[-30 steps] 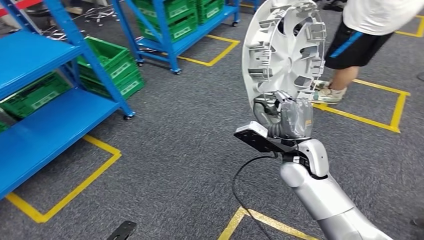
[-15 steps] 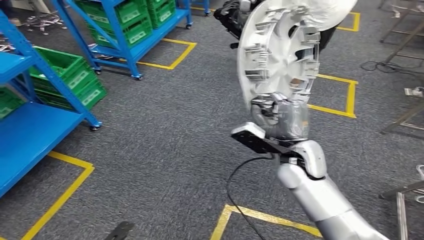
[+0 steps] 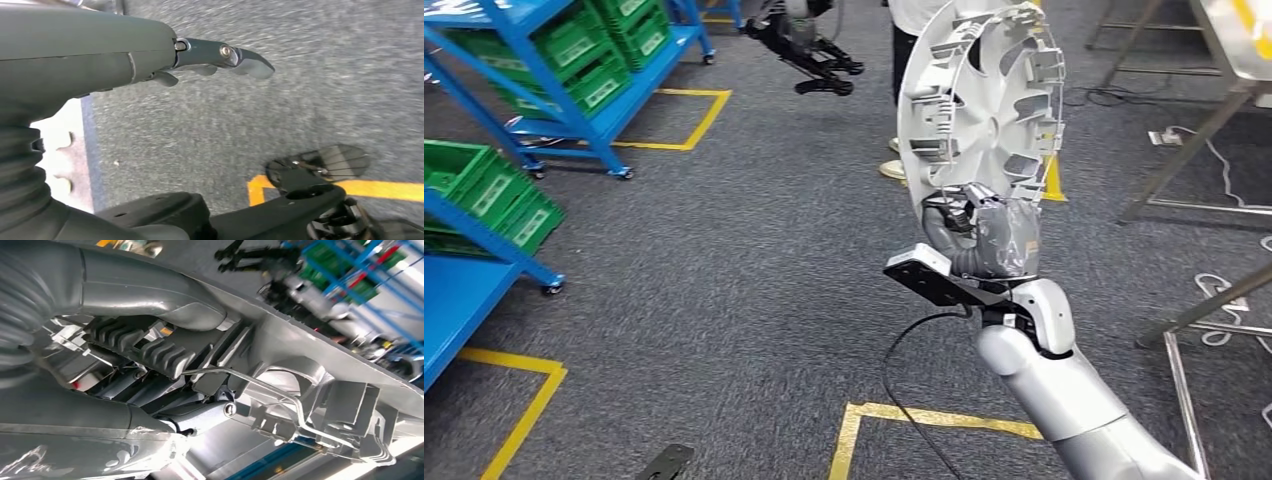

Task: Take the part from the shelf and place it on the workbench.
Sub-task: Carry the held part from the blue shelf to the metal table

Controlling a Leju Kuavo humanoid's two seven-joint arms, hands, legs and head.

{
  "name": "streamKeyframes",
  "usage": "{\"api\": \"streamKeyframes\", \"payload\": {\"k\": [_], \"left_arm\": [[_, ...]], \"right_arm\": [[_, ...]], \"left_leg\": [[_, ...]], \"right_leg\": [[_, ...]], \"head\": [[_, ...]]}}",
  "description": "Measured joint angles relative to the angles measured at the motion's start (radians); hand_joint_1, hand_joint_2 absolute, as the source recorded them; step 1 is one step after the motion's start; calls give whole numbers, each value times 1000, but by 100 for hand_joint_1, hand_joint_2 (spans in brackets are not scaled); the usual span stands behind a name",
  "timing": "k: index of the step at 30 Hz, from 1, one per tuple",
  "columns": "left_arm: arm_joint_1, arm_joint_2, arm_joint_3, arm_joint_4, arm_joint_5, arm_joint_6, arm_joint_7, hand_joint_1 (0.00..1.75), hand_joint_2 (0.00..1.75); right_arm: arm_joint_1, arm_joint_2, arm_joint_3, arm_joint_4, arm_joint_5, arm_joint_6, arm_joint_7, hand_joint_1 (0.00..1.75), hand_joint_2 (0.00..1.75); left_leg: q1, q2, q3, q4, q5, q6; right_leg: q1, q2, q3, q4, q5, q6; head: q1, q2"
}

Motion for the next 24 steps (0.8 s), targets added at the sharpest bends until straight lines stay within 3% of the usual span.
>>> {"api": "streamKeyframes", "payload": {"k": [2, 3, 4, 6, 8, 10, 12, 13, 15, 16, 17, 19, 20, 21, 22, 24], "left_arm": [[2, 0, 0, 0, 0, 0, 0, 0, 175], [4, -1, 0, 0, 0, -1, 0, 0, 175], [5, -1, 0, 0, 1, -1, 0, 0, 175], [5, -1, 1, 0, 2, -1, 0, 0, 175], [4, 0, 1, 0, 2, 0, 0, 0, 175], [2, 0, 1, 0, 3, 0, 0, 0, 175], [1, -1, 1, 0, 3, 0, 0, 0, 175], [0, -1, 1, 0, 3, 0, 0, 0, 175], [-1, -1, 1, 0, 3, 1, 0, 0, 175], [-2, 0, 1, 0, 3, 1, 0, 0, 175], [0, 0, 1, 0, 3, 1, 0, 0, 175], [2, 0, 1, 0, 3, 0, 0, 0, 175], [3, 0, 1, 0, 3, -1, 0, 0, 175], [3, 0, 1, 0, 4, -1, 0, 0, 175], [3, 0, 1, 0, 4, -1, 0, 0, 175], [3, 0, 1, 0, 4, -1, 0, 0, 175]], "right_arm": [[0, 1, 0, 2, 0, 1, 0, 175, 175], [0, 2, 0, 4, 0, 1, 0, 175, 175], [0, 2, 0, 6, 0, 2, 0, 175, 175], [0, 2, 1, 9, 0, 2, 0, 175, 175], [-2, 3, 0, 9, 1, 3, 0, 175, 175], [-6, 5, 0, 11, 2, 3, 0, 175, 175], [-9, 5, 0, 13, 3, 2, 0, 175, 175], [-9, 5, 0, 14, 3, 2, 0, 175, 175], [-11, 5, 1, 16, 3, 3, 0, 175, 175], [-12, 5, 2, 17, 3, 3, 0, 175, 175], [-13, 5, 3, 18, 3, 3, -1, 175, 175], [-13, 5, 4, 20, 3, 3, -1, 175, 175], [-13, 5, 5, 22, 4, 3, -1, 175, 175], [-14, 5, 5, 23, 4, 3, -1, 175, 175], [-14, 5, 6, 24, 5, 3, 0, 175, 175], [-18, 7, 8, 25, 5, 3, 0, 175, 175]], "left_leg": [[-1, -38, -64, 129, -58, 3], [-1, -46, -94, 181, -71, 5], [-2, -50, -111, 205, -65, 8], [-2, -60, -97, 148, -3, 15], [1, -100, -50, 30, 64, 26], [3, -133, -20, -42, 80, 26], [4, -121, -14, -57, 76, 27], [6, -110, -12, -61, 78, 31], [9, -86, -7, -68, 81, 41], [7, -75, -6, -68, 81, 44], [7, -63, -4, -68, 79, 46], [6, -38, -1, -68, 76, 47], [6, -27, 1, -67, 74, 46], [7, -15, 5, -67, 71, 43], [6, -5, 10, -67, 67, 39], [-1, 12, 17, -64, 59, 28]], "right_leg": [[1, 26, -1, 0, 1, -8], [2, 41, -1, 0, 1, -11], [3, 57, -1, 0, 1, -12], [4, 88, 1, 0, 2, -12], [3, 115, -1, 2, 3, -7], [1, 138, -10, 4, 7, 3], [-2, 160, -17, -2, 13, 17], [-1, 151, -21, 0, 12, 23], [4, 95, -50, 54, -20, 34], [6, 58, -77, 110, -48, 39], [4, 36, -108, 176, -78, 43], [0, 19, -148, 261, -102, 49], [-2, 15, -142, 254, -90, 51], [-3, 8, -116, 209, -63, 51], [-3, -10, -77, 142, -33, 51], [3, -47, -13, 32, -2, 44]], "head": [[-4, 0], [-6, 0], [-5, 0], [-6, 0], [-6, 0], [-7, 0], [-8, 0], [-7, 0], [1, 0], [6, 0], [9, 0], [9, 0], [9, 0], [9, 0], [10, 0], [10, 0]]}}
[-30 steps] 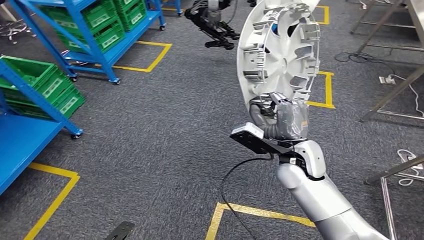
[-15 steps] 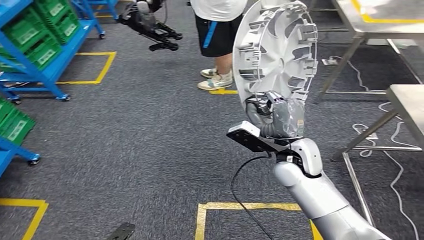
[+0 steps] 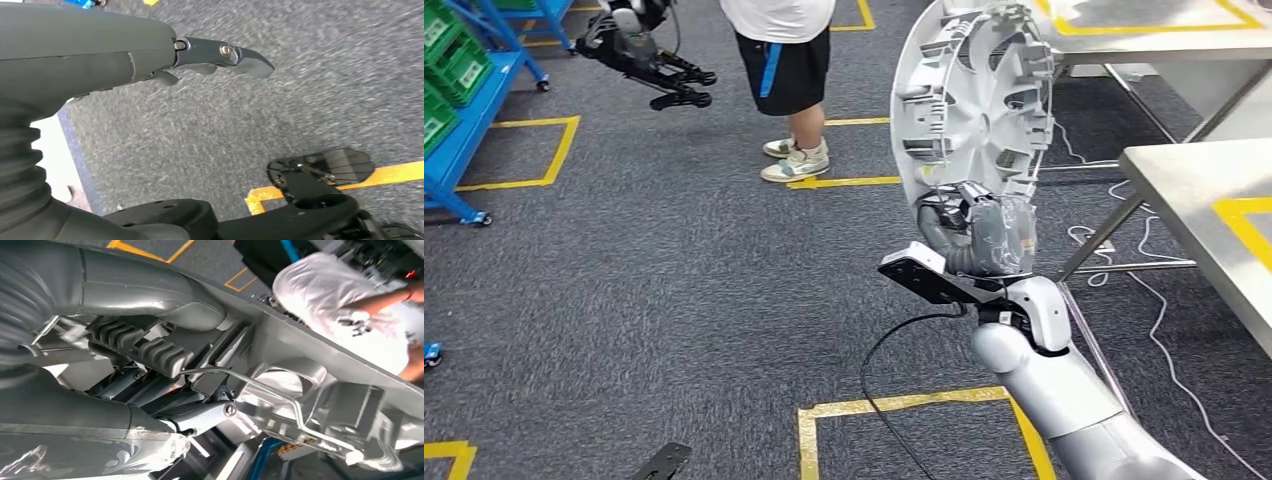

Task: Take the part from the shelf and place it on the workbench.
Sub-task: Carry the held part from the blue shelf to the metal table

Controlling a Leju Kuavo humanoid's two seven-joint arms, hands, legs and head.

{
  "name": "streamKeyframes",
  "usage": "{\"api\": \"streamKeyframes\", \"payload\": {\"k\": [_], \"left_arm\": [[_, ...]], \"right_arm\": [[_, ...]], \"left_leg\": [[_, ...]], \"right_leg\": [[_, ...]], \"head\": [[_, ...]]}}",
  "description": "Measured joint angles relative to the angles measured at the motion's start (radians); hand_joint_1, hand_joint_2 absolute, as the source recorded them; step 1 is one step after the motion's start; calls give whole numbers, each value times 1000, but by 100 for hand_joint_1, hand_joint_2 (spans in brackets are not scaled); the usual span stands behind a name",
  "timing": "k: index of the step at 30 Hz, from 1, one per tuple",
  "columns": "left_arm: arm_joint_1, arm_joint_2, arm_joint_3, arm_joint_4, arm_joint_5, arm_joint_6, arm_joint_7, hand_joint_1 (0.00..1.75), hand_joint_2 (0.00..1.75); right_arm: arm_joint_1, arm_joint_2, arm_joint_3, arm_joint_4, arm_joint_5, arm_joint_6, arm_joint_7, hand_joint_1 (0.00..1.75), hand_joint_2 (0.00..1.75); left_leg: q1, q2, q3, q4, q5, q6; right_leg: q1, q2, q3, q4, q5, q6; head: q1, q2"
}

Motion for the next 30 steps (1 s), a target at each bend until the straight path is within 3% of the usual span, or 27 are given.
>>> {"api": "streamKeyframes", "payload": {"k": [1, 4, 6, 8, 9, 10, 11, 13, 15, 17, 18, 19, 21, 23, 25, 26, 27, 28, 30], "left_arm": [[0, 0, 0, 0, 0, 0, 0, 0, 175], [0, 1, 0, 0, 1, 0, 0, 0, 175], [-2, 0, 1, 0, 1, 0, -1, 0, 175], [-1, 0, 1, 0, 2, 0, -2, 0, 175], [1, -1, 1, 0, 2, -1, -2, 0, 175], [4, -1, 1, 0, 2, -1, -2, 0, 175], [5, -1, 1, 0, 2, -1, -2, 0, 175], [5, 0, 1, 0, 3, -1, -2, 0, 175], [5, 0, 1, 0, 3, -1, -2, 0, 175], [5, 0, 1, 0, 3, -3, -2, 0, 175], [5, 0, 1, 0, 3, -3, -2, 0, 175], [4, 0, 1, 0, 2, -4, -2, 0, 175], [2, 0, 1, 0, 2, -4, -2, 0, 175], [4, 0, 1, 0, 2, -4, -2, 0, 175], [9, 0, 1, 0, 2, -5, -2, 0, 175], [10, 0, 2, 0, 2, -5, -2, 0, 175], [10, 0, 2, 0, 2, -5, -2, 0, 175], [10, -1, 2, 0, 2, -5, -2, 0, 175], [9, -1, 2, 0, 2, -6, -2, 0, 175]], "right_arm": [[-2, 1, 1, 0, 0, 0, 0, 175, 175], [-3, 2, 1, 0, 1, 0, 1, 175, 175], [-4, 2, 1, 0, 1, 0, 2, 175, 175], [-5, 3, 1, 1, 2, 0, 2, 175, 175], [-4, 3, 1, 1, 2, 0, 2, 175, 175], [-4, 3, 2, 2, 3, 0, 2, 175, 175], [-3, 3, 2, 3, 3, 0, 2, 175, 175], [-3, 3, 2, 4, 3, 0, 2, 175, 175], [-5, 3, 2, 4, 4, 0, 2, 175, 175], [-7, 3, 2, 4, 5, 0, 2, 175, 175], [-6, 3, 2, 4, 7, 0, 3, 175, 175], [-5, 3, 2, 4, 8, 0, 3, 175, 175], [-4, 3, 2, 5, 10, 0, 4, 175, 175], [-5, 3, 4, 6, 12, 1, 4, 175, 175], [-4, 3, 7, 7, 13, 1, 4, 175, 175], [-3, 2, 8, 8, 13, 1, 4, 175, 175], [-3, 2, 8, 9, 12, 1, 5, 175, 175], [-3, 2, 9, 9, 12, 1, 5, 175, 175], [-6, 2, 10, 9, 13, 1, 6, 175, 175]], "left_leg": [[-4, 8, 2, 1, -3, -5], [-4, 28, 9, -1, -10, -20], [0, -7, -7, 40, -43, -27], [2, -52, -66, 159, -103, -28], [1, -60, -101, 223, -127, -28], [1, -63, -126, 265, -135, -27], [2, -64, -136, 274, -122, -27], [4, -77, -104, 189, -52, -24], [11, -126, -53, 67, 3, -22], [14, -154, -32, 16, 9, -18], [14, -145, -30, 10, 8, -14], [13, -134, -29, 9, 11, -8], [13, -111, -26, 5, 14, 5], [9, -87, -24, 4, 14, 13], [6, -61, -22, 5, 12, 16], [5, -48, -21, 5, 10, 17], [4, -36, -18, 5, 9, 16], [4, -24, -15, 5, 6, 14], [-1, -5, -8, 6, -1, 6]], "right_leg": [[3, -8, 13, -24, 2, -6], [5, 25, 9, -30, 2, -30], [0, 47, 9, -34, 6, -43], [-3, 70, 8, -35, 7, -51], [-3, 83, 7, -35, 7, -53], [-3, 97, 7, -35, 7, -53], [-3, 111, 7, -35, 8, -53], [-5, 140, 8, -34, 9, -50], [-6, 166, 3, -31, 12, -41], [-9, 189, -6, -33, 18, -27], [-11, 201, -10, -36, 22, -19], [-13, 200, -13, -39, 25, -12], [-8, 152, -32, -7, 5, -2], [-4, 88, -82, 104, -52, 3], [-5, 68, -134, 220, -95, 6], [-5, 65, -139, 235, -94, 6], [-5, 62, -124, 212, -76, 5], [-4, 54, -90, 154, -48, 3], [2, 14, -16, 28, -9, -4]], "head": [[-1, 0], [-4, 0], [-8, 0], [-15, 0], [-17, 0], [-19, 0], [-19, 0], [-19, 0], [-20, 0], [-21, 0], [-21, 0], [-21, 0], [-14, 0], [-6, 0], [-6, 0], [-5, 0], [-5, 0], [-5, 0], [-6, 0]]}}
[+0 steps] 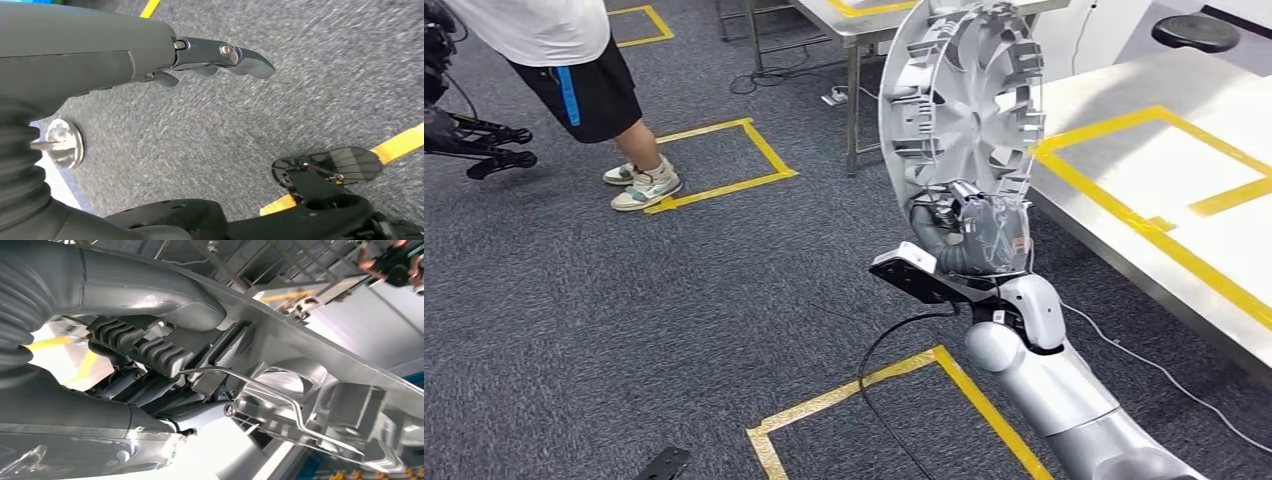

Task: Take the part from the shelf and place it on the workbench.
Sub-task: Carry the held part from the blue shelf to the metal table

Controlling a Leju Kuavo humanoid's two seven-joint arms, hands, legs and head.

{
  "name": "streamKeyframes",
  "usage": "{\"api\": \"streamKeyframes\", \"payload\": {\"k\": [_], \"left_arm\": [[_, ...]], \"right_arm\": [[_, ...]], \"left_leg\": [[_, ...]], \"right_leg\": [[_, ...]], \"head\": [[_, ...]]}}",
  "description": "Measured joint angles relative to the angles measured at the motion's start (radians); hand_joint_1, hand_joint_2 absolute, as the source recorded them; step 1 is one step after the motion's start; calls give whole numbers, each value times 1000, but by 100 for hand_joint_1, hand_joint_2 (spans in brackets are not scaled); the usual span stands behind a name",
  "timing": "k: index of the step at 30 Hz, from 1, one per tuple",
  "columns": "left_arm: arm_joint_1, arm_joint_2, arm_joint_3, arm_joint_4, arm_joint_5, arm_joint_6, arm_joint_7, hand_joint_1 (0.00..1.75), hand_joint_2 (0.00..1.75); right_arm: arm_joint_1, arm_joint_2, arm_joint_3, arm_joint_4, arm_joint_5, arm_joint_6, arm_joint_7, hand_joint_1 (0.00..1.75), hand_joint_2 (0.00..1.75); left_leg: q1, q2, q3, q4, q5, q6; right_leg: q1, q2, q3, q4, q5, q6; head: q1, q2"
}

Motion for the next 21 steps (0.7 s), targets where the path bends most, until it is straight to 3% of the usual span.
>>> {"api": "streamKeyframes", "payload": {"k": [2, 4, 6, 9, 10, 11, 13, 15, 17, 19, 21], "left_arm": [[0, 0, 0, 0, 0, -1, 0, 0, 175], [-1, 0, 0, 0, -1, -1, 0, 0, 175], [-3, -1, 0, 0, -2, -1, 0, 0, 175], [-1, -2, 0, 0, -2, -2, 0, 0, 175], [-1, -2, 0, 0, -3, -2, 0, 0, 175], [-1, -3, 0, 0, -3, -2, 0, 0, 175], [-3, -3, 0, 0, -3, -1, 1, 0, 175], [-4, -3, 0, 0, -3, -1, 1, 0, 175], [-5, -4, 0, 0, -4, -1, 1, 0, 175], [-8, -4, 0, 0, -4, 0, 3, 0, 175], [-12, -4, 0, 0, -5, 1, 3, 0, 175]], "right_arm": [[-3, 1, 1, 0, 0, 0, 2, 175, 175], [-3, 1, 0, 0, 1, 1, 4, 175, 175], [-5, 2, 0, 1, 3, 3, 6, 175, 175], [-7, 6, 1, 5, 7, 9, 7, 175, 175], [-7, 7, 1, 7, 8, 11, 8, 175, 175], [-7, 7, 2, 10, 8, 13, 8, 175, 175], [-8, 7, 2, 14, 8, 14, 10, 175, 175], [-13, 8, 2, 16, 8, 15, 10, 175, 175], [-22, 8, 3, 17, 8, 14, 12, 175, 175], [-27, 7, 0, 21, 8, 13, 13, 175, 175], [-28, 4, -4, 24, 6, 13, 14, 175, 175]], "left_leg": [[-7, 17, 5, 0, -5, -9], [-7, 32, 9, -2, -9, -19], [-2, 11, 0, 24, -32, -28], [1, -46, -82, 192, -116, -33], [1, -51, -112, 245, -132, -34], [1, -53, -129, 270, -130, -34], [3, -63, -112, 217, -75, -34], [12, -109, -56, 95, -12, -34], [18, -143, -26, 24, 6, -30], [15, -128, -23, 14, 5, -17], [14, -106, -22, 10, 9, -2]], "right_leg": [[7, -18, 30, -54, 6, -11], [8, 7, 28, -58, 8, -25], [4, 29, 28, -61, 12, -36], [0, 62, 27, -63, 15, -48], [0, 75, 27, -63, 15, -49], [0, 88, 27, -63, 16, -49], [-3, 116, 27, -63, 18, -46], [-5, 143, 22, -59, 20, -38], [-6, 167, 12, -58, 26, -25], [-10, 186, 5, -64, 34, -11], [-8, 154, -9, -48, 24, -2]], "head": [[-3, 0], [-4, 0], [-6, 0], [-12, 0], [-13, 0], [-13, 0], [-13, 0], [-13, 0], [-13, 0], [-14, 0], [-9, 0]]}}
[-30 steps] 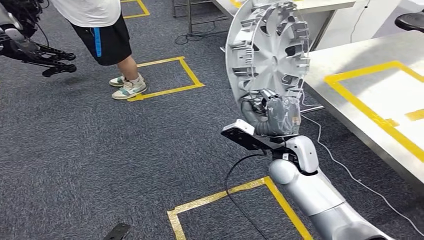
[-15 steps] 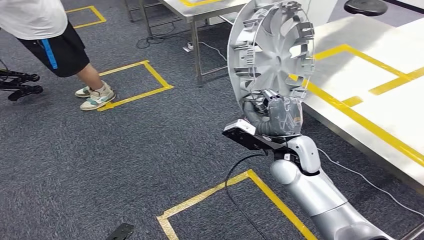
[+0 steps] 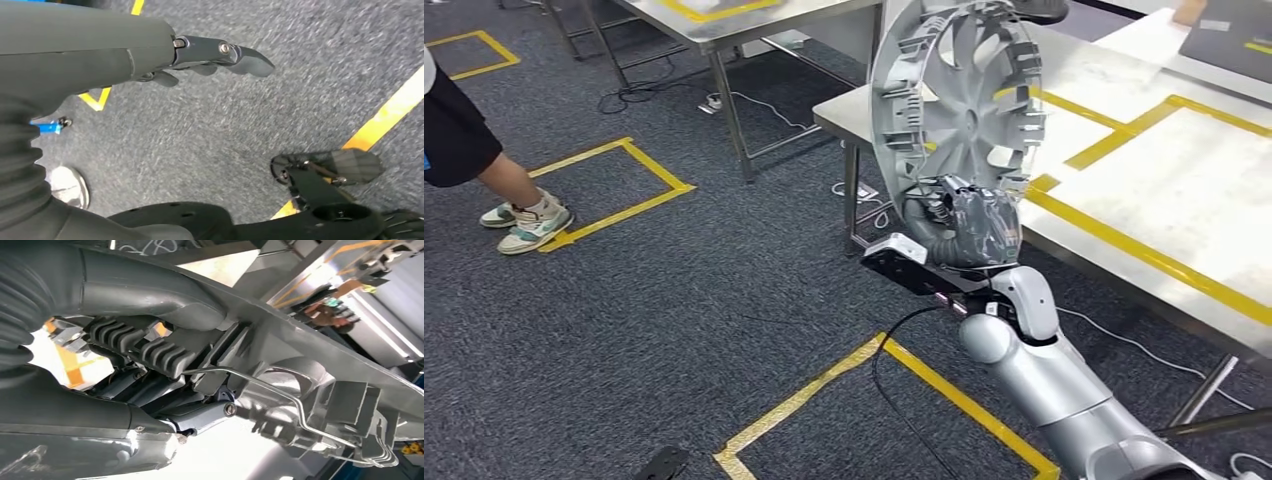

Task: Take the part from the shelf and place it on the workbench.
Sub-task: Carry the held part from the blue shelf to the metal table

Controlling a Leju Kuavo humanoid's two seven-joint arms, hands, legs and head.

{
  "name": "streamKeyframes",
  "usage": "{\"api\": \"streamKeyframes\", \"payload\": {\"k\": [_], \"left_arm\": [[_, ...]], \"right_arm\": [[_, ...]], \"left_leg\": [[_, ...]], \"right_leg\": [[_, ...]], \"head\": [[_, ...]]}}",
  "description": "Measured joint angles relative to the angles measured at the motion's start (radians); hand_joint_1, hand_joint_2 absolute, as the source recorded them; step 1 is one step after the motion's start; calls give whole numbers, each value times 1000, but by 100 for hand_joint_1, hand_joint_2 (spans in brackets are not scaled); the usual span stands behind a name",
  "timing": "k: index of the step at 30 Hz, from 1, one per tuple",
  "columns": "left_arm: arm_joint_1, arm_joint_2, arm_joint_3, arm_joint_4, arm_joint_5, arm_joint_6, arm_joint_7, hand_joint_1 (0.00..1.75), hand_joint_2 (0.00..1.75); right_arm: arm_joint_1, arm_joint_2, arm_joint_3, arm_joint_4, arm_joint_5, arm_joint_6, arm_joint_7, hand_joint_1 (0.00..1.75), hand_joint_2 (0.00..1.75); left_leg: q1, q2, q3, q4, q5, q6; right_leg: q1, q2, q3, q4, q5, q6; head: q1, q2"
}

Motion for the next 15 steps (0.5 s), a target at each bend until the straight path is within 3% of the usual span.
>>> {"api": "streamKeyframes", "payload": {"k": [2, 3, 5, 6, 7, 9, 11, 13, 15], "left_arm": [[0, 0, 0, 0, -1, 0, 0, 0, 175], [1, 1, 0, 0, -1, 0, 1, 0, 175], [4, 2, 0, 0, -1, 1, 2, 0, 175], [5, 3, 0, 0, -1, 1, 2, 0, 175], [5, 3, 0, 0, -1, 1, 2, 0, 175], [5, 3, 0, 0, -1, 0, 3, 0, 175], [5, 4, 0, 0, -1, 0, 3, 0, 175], [5, 4, 0, 0, -1, -1, 4, 0, 175], [4, 4, 0, 0, -1, -1, 5, 0, 175]], "right_arm": [[-2, -1, -2, 1, -2, 0, 0, 175, 175], [-2, -2, -2, 2, -2, 0, 0, 175, 175], [-2, -2, -2, 4, -2, 0, 0, 175, 175], [-1, -2, -3, 6, -2, 0, 0, 175, 175], [-1, -3, -3, 7, -2, 0, 0, 175, 175], [-1, -4, -5, 8, -3, 0, 0, 175, 175], [-1, -4, -5, 8, -4, 0, 0, 175, 175], [0, -4, -6, 9, -4, -1, 0, 175, 175], [0, -4, -6, 9, -4, -1, 0, 175, 175]], "left_leg": [[-3, 23, 1, -2, 1, 11], [-6, 35, 1, -2, 0, 14], [-10, 62, 2, -2, -2, 16], [-11, 74, 3, -2, -3, 17], [-11, 86, 5, -2, -4, 16], [-15, 105, 11, -1, -10, 10], [-21, 123, 16, 0, -15, 2], [-23, 144, 21, -3, -18, -7], [-20, 135, 22, 4, -29, -19]], "right_leg": [[4, -65, -44, 92, -50, 5], [4, -86, -74, 159, -82, 6], [4, -100, -116, 256, -116, 8], [4, -103, -111, 254, -107, 7], [4, -107, -87, 215, -85, 6], [11, -146, -8, 85, -37, 1], [19, -175, 37, 6, -20, -9], [21, -158, 37, -4, -20, -22], [17, -133, 37, -8, -17, -32]], "head": [[9, 0], [12, 0], [12, 0], [13, 0], [12, 0], [13, 0], [11, 0], [11, 0], [11, 0]]}}
